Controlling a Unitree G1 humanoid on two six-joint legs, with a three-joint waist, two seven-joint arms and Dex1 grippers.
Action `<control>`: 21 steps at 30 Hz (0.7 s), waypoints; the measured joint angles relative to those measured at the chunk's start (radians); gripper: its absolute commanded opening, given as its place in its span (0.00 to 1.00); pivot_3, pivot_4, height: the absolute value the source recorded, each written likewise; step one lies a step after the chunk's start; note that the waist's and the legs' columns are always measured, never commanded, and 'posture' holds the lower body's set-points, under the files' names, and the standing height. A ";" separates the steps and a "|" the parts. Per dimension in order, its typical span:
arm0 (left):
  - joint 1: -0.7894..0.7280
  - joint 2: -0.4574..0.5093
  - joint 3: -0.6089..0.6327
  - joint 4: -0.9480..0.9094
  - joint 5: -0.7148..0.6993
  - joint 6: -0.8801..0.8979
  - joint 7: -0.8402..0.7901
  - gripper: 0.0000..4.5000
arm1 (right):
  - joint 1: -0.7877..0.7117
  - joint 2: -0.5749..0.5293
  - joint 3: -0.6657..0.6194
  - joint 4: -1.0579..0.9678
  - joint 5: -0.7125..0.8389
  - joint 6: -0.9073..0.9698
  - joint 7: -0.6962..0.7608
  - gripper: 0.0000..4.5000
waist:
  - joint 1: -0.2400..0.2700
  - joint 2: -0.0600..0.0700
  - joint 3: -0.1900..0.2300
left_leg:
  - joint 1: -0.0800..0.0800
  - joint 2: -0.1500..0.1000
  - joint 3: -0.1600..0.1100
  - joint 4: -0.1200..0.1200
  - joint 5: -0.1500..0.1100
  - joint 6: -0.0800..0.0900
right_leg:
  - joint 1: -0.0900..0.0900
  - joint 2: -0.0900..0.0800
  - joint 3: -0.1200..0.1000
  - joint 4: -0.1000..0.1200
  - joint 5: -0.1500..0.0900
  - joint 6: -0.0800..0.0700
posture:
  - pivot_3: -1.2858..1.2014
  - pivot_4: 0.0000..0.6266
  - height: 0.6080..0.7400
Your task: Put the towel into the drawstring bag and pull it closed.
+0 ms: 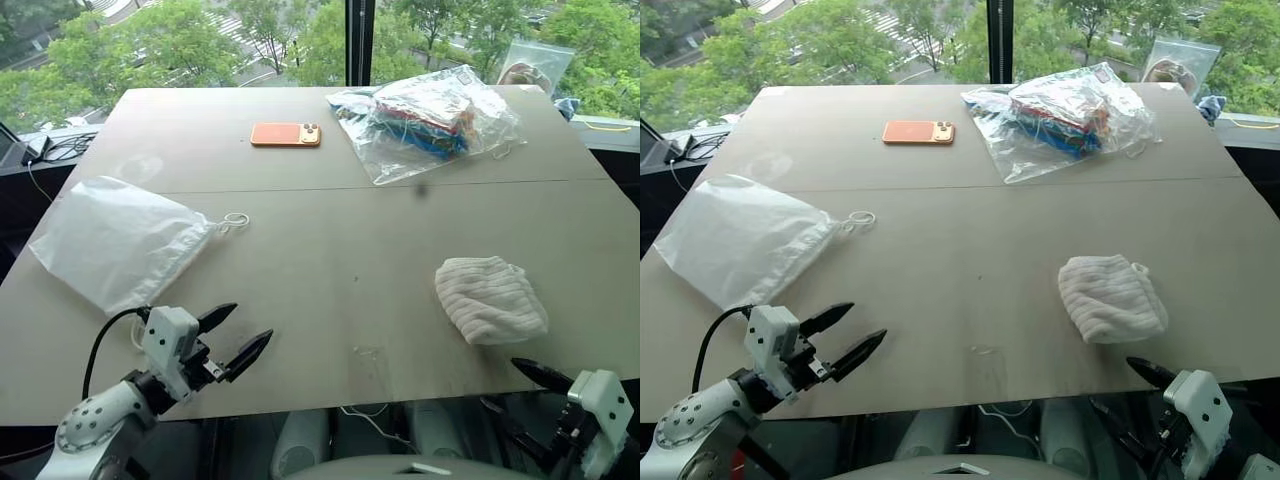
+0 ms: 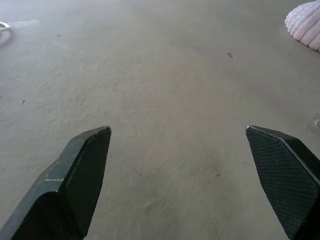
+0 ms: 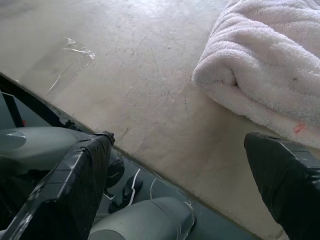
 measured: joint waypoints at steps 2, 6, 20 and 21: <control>-0.009 -0.008 0.000 -0.001 0.011 -0.005 0.018 0.99 | -0.002 0.000 0.000 0.006 -0.005 -0.026 0.010 1.00 | 0.000 0.000 0.000 | 0.000 0.000 0.000 0.000 0.000 0.000 | 0.000 0.000 0.000 0.000 0.000 0.000 | 0.52 0.24 1.00; -0.123 -0.108 -0.004 -0.018 0.154 -0.019 0.242 0.99 | -0.117 -0.027 0.003 -0.004 -0.031 -0.193 0.076 1.00 | 0.001 -0.001 0.000 | 0.001 0.000 0.000 0.002 0.000 0.001 | 0.002 0.004 -0.001 0.000 0.000 0.000 | 0.52 0.24 1.00; -0.237 -0.021 -0.162 -0.088 1.013 0.164 0.647 0.99 | -0.493 -0.172 0.158 -0.059 0.058 -0.188 0.138 1.00 | 0.004 -0.003 -0.001 | 0.004 0.000 0.000 0.001 0.003 0.004 | 0.006 0.006 0.000 0.001 0.000 0.000 | 0.52 0.24 1.00; -0.244 -0.014 -0.166 -0.077 1.044 0.180 0.647 0.99 | -0.516 -0.169 0.176 -0.053 0.052 -0.187 0.136 1.00 | 0.003 -0.003 -0.001 | 0.004 0.000 0.000 0.001 0.003 0.004 | 0.006 0.006 0.000 0.001 0.000 0.000 | 0.52 0.24 1.00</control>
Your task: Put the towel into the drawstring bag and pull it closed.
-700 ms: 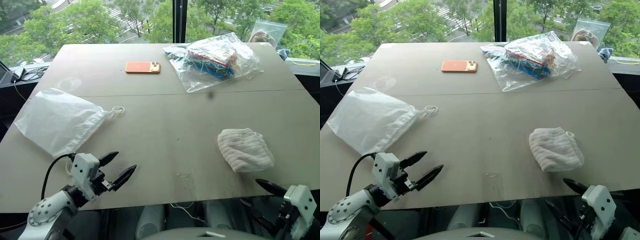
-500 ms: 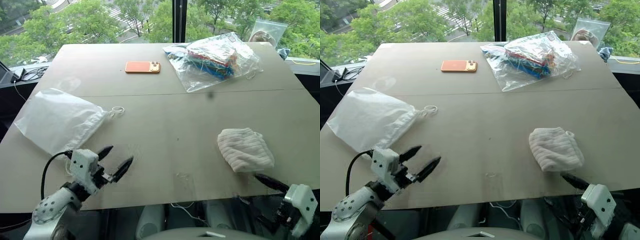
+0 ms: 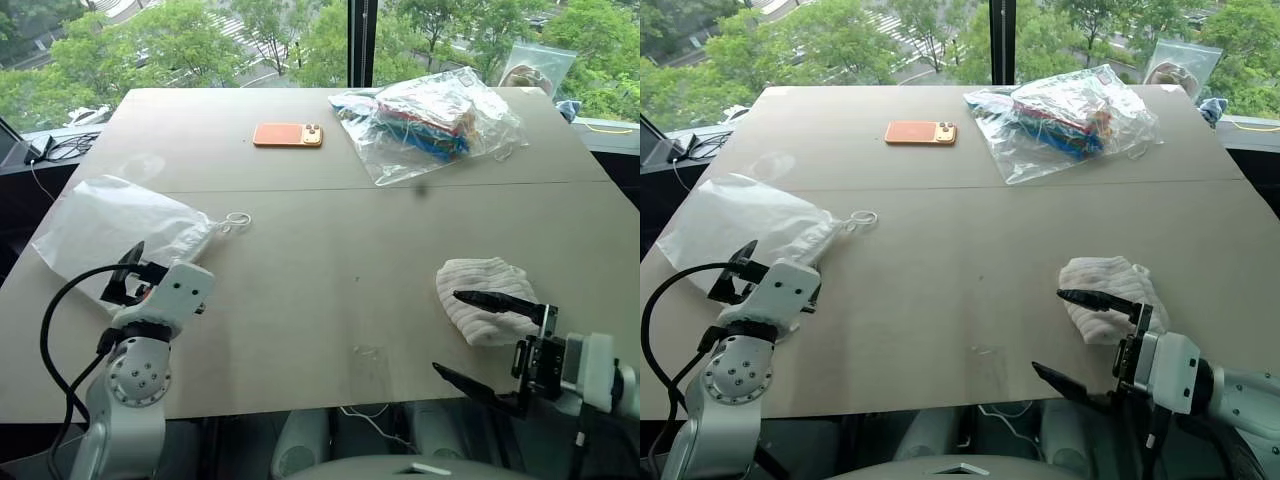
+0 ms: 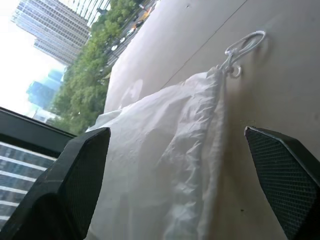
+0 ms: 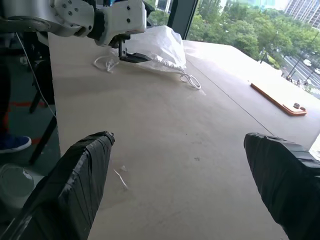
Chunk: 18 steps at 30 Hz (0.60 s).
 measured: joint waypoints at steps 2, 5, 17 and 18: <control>-0.025 0.029 0.001 0.049 0.052 0.023 -0.002 0.99 | -0.049 0.019 0.055 0.018 -0.024 0.017 -0.026 1.00 | -0.001 0.000 0.000 | 0.000 0.000 0.000 0.000 0.000 0.000 | 0.000 0.000 0.000 0.000 0.000 0.000 | 0.52 0.24 1.00; -0.057 0.067 -0.016 0.108 0.114 0.041 -0.018 0.99 | -0.106 0.059 0.153 0.018 -0.060 0.059 -0.083 1.00 | -0.001 0.000 0.000 | -0.001 0.000 0.000 0.000 0.000 0.000 | -0.001 -0.001 0.000 0.001 0.000 0.000 | 0.52 0.24 1.00; -0.250 0.069 -0.102 0.293 0.125 0.043 -0.078 0.99 | -0.217 0.095 0.260 -0.037 -0.121 0.204 -0.242 1.00 | -0.002 -0.001 0.000 | -0.003 -0.001 -0.001 0.000 0.000 0.000 | -0.002 -0.002 -0.001 0.001 0.003 -0.004 | 0.52 0.24 1.00; -0.231 0.062 -0.104 0.256 0.113 0.041 -0.098 0.99 | -0.219 0.094 0.261 -0.049 -0.121 0.219 -0.248 1.00 | -0.003 -0.001 0.000 | -0.003 -0.001 0.000 0.000 0.000 0.000 | -0.003 -0.003 -0.001 0.001 0.003 -0.004 | 0.52 0.24 1.00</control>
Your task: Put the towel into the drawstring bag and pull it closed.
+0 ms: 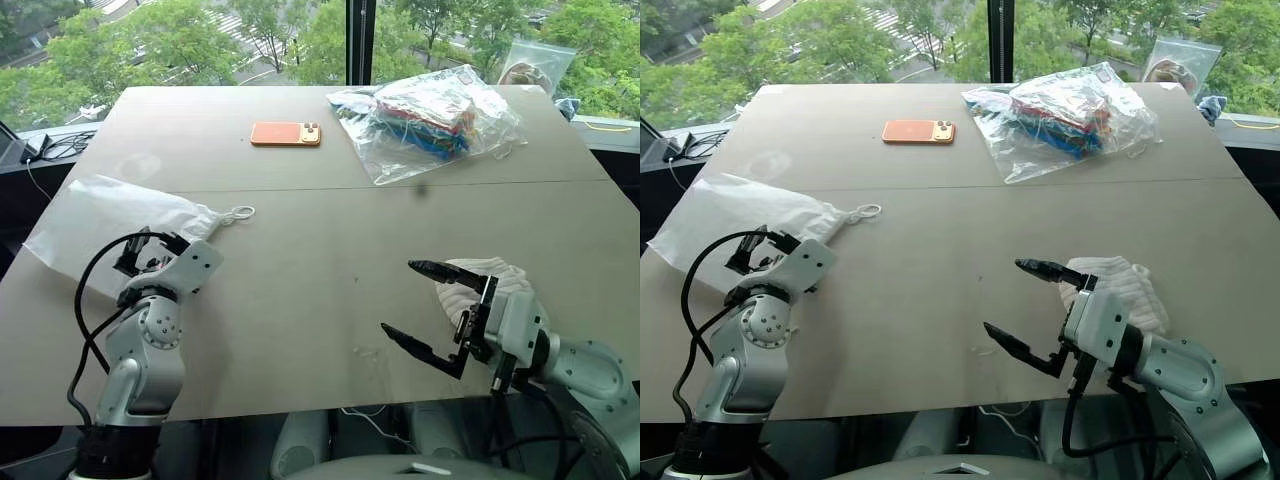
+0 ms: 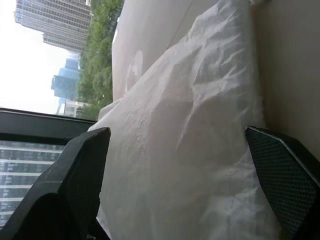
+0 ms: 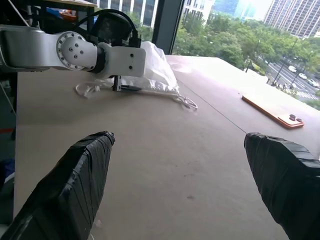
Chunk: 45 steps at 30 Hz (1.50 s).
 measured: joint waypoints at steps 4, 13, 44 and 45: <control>0.054 -0.007 -0.005 -0.056 -0.011 -0.003 -0.033 0.99 | -0.009 -0.005 0.001 -0.019 -0.004 0.036 -0.021 1.00 | 0.001 0.000 0.000 | 0.000 0.000 0.000 0.000 0.000 0.000 | -0.001 0.000 0.000 0.000 0.000 0.000 | 0.52 0.24 1.00; -0.041 -0.018 -0.012 0.063 0.042 0.038 0.029 0.99 | -0.047 0.003 0.046 -0.032 -0.025 0.087 -0.063 1.00 | -0.001 0.000 0.000 | 0.001 0.000 -0.001 0.001 0.000 0.000 | 0.000 0.001 -0.001 0.001 -0.002 0.004 | 0.52 0.24 1.00; -0.391 0.248 0.180 0.087 -0.901 0.315 -0.768 0.01 | 0.046 -0.008 -0.077 0.019 -0.013 -0.004 -0.017 1.00 | -0.001 -0.001 0.001 | 0.000 -0.001 0.000 0.007 0.000 0.000 | -0.001 0.001 0.001 0.007 -0.002 0.004 | 0.52 0.24 1.00; -0.373 0.249 0.155 0.078 -0.895 0.258 -0.778 0.01 | 0.052 -0.007 -0.077 0.019 -0.020 -0.005 -0.020 1.00 | -0.001 -0.001 0.001 | 0.000 -0.001 0.000 0.007 0.000 0.000 | -0.001 0.001 0.001 0.007 -0.002 0.004 | 0.52 0.24 1.00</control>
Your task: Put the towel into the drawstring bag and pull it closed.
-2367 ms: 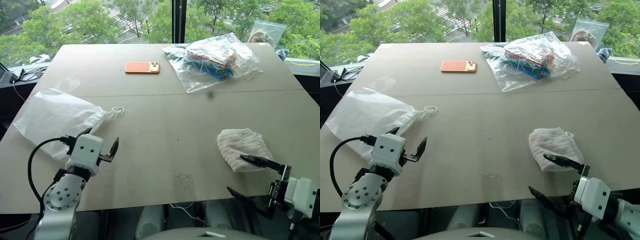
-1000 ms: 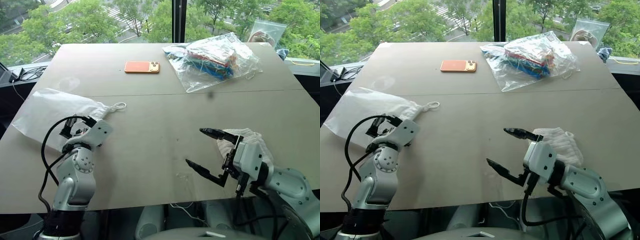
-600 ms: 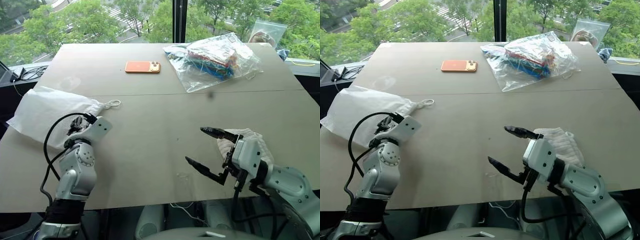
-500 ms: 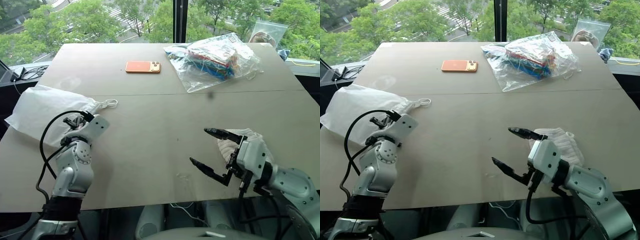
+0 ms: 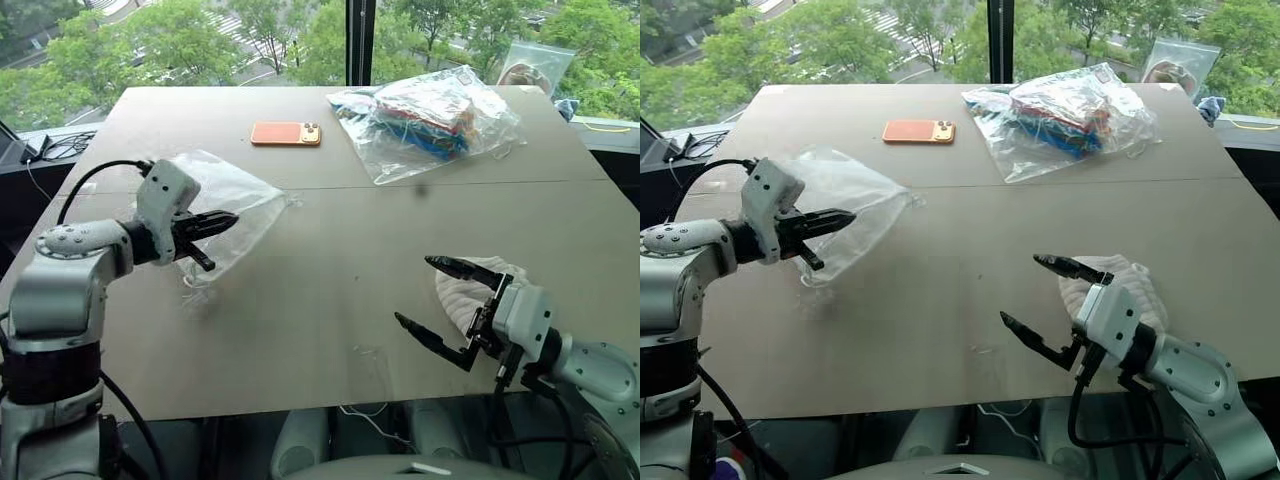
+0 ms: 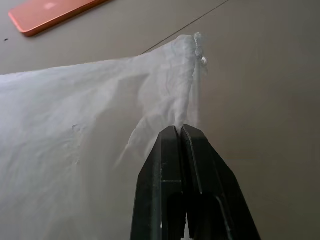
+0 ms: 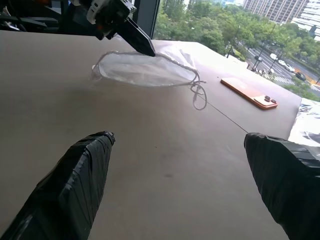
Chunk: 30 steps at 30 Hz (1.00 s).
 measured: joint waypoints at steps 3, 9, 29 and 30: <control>0.066 -0.004 -0.095 0.023 0.066 -0.242 -0.002 0.01 | 0.020 0.007 0.000 0.000 -0.019 -0.003 -0.013 1.00 | 0.000 0.000 0.000 | 0.000 0.001 0.000 0.000 0.000 0.000 | 0.000 0.002 0.000 0.000 0.000 0.000 | 0.52 0.24 1.00; 0.157 -0.006 -0.202 0.188 0.333 -0.572 0.231 0.41 | 0.061 0.016 0.002 -0.002 -0.045 -0.013 -0.035 1.00 | 0.001 0.000 0.000 | 0.001 0.002 0.001 0.000 0.000 0.000 | -0.001 0.002 0.002 0.001 0.000 0.000 | 0.52 0.24 1.00; -0.005 -0.218 -0.350 0.533 0.837 -0.845 0.923 0.78 | 0.051 0.012 0.000 -0.008 -0.053 -0.020 -0.034 1.00 | 0.025 0.001 0.000 | 0.003 0.001 0.002 0.001 0.000 0.000 | 0.001 0.000 0.001 0.004 0.000 0.000 | 0.52 0.24 1.00; -0.018 -0.220 -0.354 0.549 0.837 -0.863 0.937 0.78 | 0.057 0.011 0.000 -0.008 -0.053 -0.020 -0.035 1.00 | 0.024 0.000 0.000 | 0.002 0.001 0.002 0.001 0.000 0.000 | 0.001 0.000 0.001 0.004 0.000 0.001 | 0.52 0.24 1.00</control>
